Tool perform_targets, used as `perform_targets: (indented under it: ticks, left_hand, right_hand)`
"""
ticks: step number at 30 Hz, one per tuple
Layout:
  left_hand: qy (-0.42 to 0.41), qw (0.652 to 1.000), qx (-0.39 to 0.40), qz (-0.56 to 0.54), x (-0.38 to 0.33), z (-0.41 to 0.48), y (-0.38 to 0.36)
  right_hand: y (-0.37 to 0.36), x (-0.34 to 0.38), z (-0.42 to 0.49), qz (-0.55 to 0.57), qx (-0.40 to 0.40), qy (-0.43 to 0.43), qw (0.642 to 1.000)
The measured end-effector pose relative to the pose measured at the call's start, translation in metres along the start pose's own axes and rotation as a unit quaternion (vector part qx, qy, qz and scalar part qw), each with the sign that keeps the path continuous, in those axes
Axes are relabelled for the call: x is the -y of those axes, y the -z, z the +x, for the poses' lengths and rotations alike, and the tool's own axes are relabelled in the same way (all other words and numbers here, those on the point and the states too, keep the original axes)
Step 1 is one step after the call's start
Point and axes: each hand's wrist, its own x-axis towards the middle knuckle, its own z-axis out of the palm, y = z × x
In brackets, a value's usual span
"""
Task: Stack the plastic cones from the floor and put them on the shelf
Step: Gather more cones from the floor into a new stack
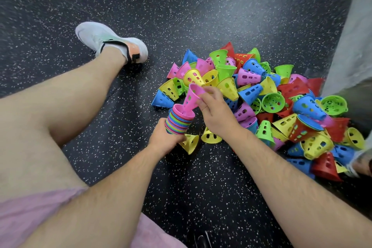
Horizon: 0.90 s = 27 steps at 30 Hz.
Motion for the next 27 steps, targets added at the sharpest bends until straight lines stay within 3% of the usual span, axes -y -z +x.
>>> perform_targets:
  ticks: [5,10,17,22,24,27]
  left_hand:
    - [0.011,1.000,-0.012,-0.010,0.005,0.003,-0.001]
    - [0.031,0.997,-0.066,-0.038,0.014,0.005,0.010]
    - [0.087,0.981,-0.160,-0.061,0.023,0.017,0.039]
    - [0.110,0.977,-0.175,-0.056,0.031,0.025,0.039]
    - [0.115,0.976,-0.176,-0.056,0.031,0.026,0.037]
    - [0.120,0.976,-0.176,-0.052,0.034,0.028,0.036]
  right_hand:
    - [-0.010,0.008,-0.005,-0.043,0.114,0.024,0.992]
    - [-0.030,0.013,0.009,-0.006,0.052,-0.023,0.998]
    - [-0.080,0.033,0.087,-0.210,0.132,0.107,0.963]
    - [-0.105,0.041,0.118,-0.308,0.225,0.111,0.918]
    - [-0.110,0.036,0.120,-0.277,0.203,0.112,0.932]
    - [-0.101,0.026,0.118,-0.192,0.094,0.113,0.970]
